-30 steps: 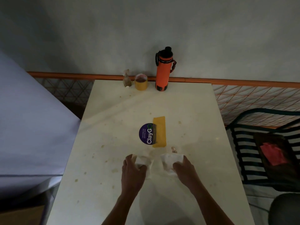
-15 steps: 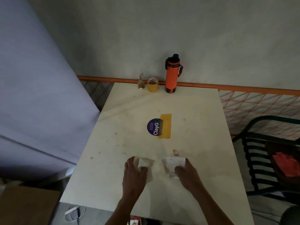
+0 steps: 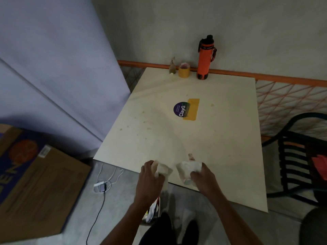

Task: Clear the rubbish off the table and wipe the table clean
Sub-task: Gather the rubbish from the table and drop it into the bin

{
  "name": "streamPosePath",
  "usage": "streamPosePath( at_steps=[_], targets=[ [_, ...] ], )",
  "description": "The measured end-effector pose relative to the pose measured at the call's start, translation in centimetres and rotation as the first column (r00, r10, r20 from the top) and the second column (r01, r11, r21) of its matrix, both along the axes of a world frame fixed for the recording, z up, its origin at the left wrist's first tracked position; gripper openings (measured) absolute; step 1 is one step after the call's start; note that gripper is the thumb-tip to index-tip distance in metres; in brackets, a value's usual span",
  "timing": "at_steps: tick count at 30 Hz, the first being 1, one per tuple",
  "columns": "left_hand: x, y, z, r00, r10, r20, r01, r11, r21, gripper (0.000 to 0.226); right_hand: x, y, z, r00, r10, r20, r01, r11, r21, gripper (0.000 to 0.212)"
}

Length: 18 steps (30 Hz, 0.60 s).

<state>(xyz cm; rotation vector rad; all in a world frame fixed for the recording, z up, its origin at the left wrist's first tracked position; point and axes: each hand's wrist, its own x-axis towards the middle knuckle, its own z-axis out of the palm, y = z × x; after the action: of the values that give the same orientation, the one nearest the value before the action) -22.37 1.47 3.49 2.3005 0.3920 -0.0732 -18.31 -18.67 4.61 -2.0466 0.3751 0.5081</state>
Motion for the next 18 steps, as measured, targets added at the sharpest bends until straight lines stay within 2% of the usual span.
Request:
streamPosePath(
  at_steps=[3,10,18],
  targets=[
    [-2.7,1.3,-0.5,1.0,0.025,0.003,-0.025,1.0,-0.001,0.043,-1.7,1.0,-0.3,1.0,0.02,-0.009,-0.02,1.0,-0.007,0.04],
    [-7.1,5.0,-1.3,0.998,0.059,0.002,-0.059,0.998,-0.017,0.056,-5.5,4.6,-1.0,0.999,0.038,0.0,-0.038,0.997,-0.062,0.039],
    [-11.2,12.5,-2.2,1.0,0.007,-0.015,-0.008,1.0,-0.028,0.061,-11.7,11.3,-1.7,1.0,-0.013,-0.021,0.011,0.997,-0.081,0.039]
  ],
)
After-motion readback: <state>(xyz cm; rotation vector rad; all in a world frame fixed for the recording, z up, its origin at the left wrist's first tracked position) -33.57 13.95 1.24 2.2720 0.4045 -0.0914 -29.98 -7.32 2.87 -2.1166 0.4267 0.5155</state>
